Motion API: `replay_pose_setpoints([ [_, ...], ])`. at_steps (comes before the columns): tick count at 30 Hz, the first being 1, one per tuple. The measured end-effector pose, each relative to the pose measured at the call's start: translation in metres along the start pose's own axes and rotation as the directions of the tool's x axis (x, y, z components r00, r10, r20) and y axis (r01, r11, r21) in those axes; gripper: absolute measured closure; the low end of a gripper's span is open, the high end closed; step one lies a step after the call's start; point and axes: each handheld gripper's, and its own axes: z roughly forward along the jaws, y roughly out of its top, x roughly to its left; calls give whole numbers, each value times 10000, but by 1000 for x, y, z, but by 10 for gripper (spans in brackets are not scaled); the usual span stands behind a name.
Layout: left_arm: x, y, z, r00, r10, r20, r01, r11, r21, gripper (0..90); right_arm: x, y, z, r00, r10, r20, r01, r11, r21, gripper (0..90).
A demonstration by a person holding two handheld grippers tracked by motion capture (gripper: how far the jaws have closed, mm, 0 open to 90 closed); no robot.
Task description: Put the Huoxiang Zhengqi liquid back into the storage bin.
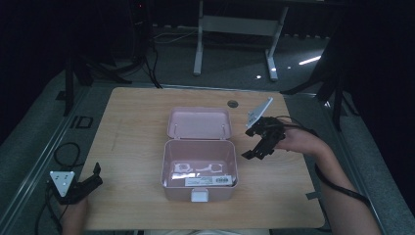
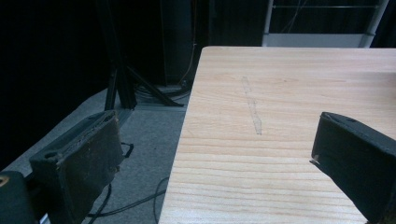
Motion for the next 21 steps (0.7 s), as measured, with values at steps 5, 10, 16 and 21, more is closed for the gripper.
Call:
replay_pose_setpoints([
  [5,0,0,0,10000,-4,0,4,10000,-6,21,-15,-19,12,9978,594,291,-582,9975,-388,131],
  [10,0,0,0,10000,-5,4,5,10000,-7,21,-29,-39,28,9907,1249,539,-1177,9858,-1196,134],
  [16,0,0,0,10000,-4,9,4,10000,-7,21,-40,-65,55,9672,2262,1159,-1987,9573,-2098,134],
  [21,0,0,0,10000,13,12,-13,10000,-6,21,-47,-86,79,9378,3086,1588,-2546,9227,-2895,134],
])
